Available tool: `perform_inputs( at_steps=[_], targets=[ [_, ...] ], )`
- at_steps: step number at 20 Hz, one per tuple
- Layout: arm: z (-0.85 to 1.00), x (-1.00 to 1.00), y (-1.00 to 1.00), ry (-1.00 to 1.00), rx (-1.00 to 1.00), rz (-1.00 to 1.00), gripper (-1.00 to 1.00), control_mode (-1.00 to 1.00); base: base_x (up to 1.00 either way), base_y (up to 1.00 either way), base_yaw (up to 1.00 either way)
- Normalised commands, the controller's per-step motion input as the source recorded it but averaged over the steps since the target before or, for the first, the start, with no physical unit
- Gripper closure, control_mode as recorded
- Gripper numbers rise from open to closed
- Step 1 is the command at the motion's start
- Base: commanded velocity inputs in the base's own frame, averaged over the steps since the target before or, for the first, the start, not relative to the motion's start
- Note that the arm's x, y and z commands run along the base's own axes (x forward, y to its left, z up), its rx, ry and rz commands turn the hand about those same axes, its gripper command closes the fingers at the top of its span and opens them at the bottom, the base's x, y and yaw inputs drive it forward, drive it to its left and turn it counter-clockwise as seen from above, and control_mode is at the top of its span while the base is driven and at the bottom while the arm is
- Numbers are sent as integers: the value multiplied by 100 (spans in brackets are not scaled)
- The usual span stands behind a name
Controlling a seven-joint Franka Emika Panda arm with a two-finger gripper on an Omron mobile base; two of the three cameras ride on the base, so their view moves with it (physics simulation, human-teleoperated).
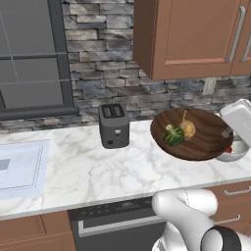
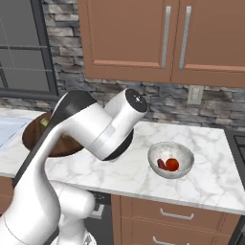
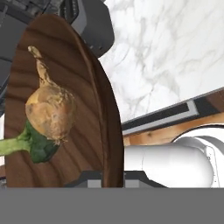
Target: Place the bowl containing the onion and broccoli in the microwave. Close the microwave door and press the start button to microwave the meal.
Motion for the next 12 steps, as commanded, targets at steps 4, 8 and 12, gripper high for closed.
perform_inputs(
  at_steps=[4,8,12],
  targets=[
    [1,-9,0,0,0,0,100,-100,0,0,0],
    [0,0,0,0,0,0,100,-100,0,0,0],
    [0,0,0,0,0,0,100,100,-9,0,0]
  ],
)
